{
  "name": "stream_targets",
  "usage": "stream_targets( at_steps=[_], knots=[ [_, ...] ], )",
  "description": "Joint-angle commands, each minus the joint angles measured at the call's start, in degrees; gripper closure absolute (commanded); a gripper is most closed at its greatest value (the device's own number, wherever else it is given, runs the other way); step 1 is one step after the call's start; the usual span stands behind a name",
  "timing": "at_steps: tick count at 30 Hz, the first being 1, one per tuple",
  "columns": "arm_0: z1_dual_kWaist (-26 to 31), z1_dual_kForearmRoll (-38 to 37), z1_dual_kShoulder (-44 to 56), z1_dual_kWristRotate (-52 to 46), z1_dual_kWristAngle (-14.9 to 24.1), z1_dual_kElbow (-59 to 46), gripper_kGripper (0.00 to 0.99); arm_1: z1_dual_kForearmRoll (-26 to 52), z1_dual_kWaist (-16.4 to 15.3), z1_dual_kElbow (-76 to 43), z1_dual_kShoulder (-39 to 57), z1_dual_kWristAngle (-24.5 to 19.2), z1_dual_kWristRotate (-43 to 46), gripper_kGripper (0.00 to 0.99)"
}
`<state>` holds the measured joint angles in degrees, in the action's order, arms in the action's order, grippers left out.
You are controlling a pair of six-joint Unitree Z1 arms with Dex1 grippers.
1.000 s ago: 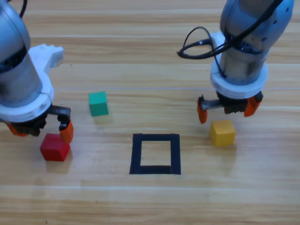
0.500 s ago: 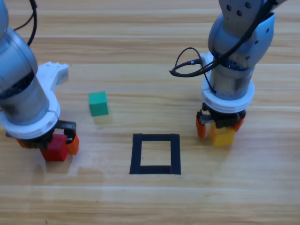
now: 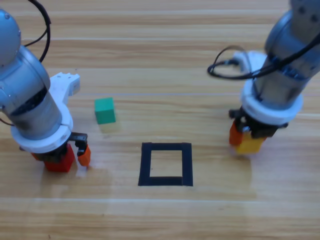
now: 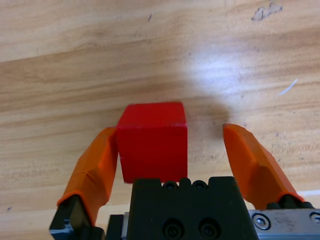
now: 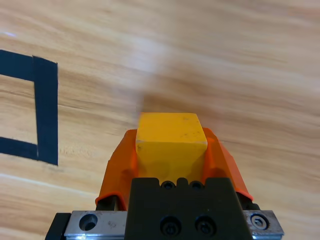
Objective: Stack the blocks in the rectangular block: red at the bottom, yellow in the middle, green on top
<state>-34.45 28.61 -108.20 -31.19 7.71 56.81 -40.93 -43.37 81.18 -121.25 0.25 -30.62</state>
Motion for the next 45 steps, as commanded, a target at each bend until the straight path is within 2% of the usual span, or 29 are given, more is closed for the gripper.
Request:
stream_targets(
  at_steps=[1, 5, 11, 15, 17, 19, 22, 30, 37, 45],
  knots=[
    [2.99, -3.21, -1.75, 0.17, 0.47, -3.38, 0.152, -2.23, 1.97, -2.17, 10.51, -2.89, 0.39, 0.878],
    [4.13, -3.74, -1.40, 1.04, 0.99, -3.99, 0.287, -2.93, 2.06, -2.17, 11.21, -2.89, 0.47, 0.878],
    [4.66, -2.86, 1.86, 1.84, 2.05, -4.43, 0.548, -3.02, 2.06, -2.08, 11.03, -2.80, 0.83, 0.880],
    [4.57, 1.36, 5.02, 2.98, 2.05, -0.65, 0.794, -3.02, 2.06, -1.91, 10.33, -2.80, 0.91, 0.880],
    [2.28, 4.61, 5.90, 2.89, 1.34, 3.13, 0.927, -3.02, 1.97, -1.91, 9.98, -2.89, 0.91, 0.880],
    [-1.32, 6.20, 5.99, 2.71, -0.33, 6.73, 0.927, -3.02, 2.06, -1.82, 9.89, -2.89, 0.91, 0.880],
    [-8.70, 10.94, 3.88, -0.01, -0.24, 14.64, 0.927, -3.11, 2.33, -1.91, 9.89, -2.89, 0.83, 0.880],
    [-21.97, 16.83, -9.48, -15.57, 2.31, 29.32, 0.927, -3.20, 3.12, -1.29, 8.57, -2.80, 0.56, 0.878],
    [-23.73, 16.83, -14.14, -27.26, 2.84, 30.20, 0.926, -3.11, 3.29, -0.85, 7.78, -2.54, 0.47, 0.878],
    [-23.73, 16.30, -14.76, -29.63, 4.16, 31.43, 0.924, -3.20, 3.29, -0.68, 7.17, -2.45, 0.56, 0.878]
  ],
)
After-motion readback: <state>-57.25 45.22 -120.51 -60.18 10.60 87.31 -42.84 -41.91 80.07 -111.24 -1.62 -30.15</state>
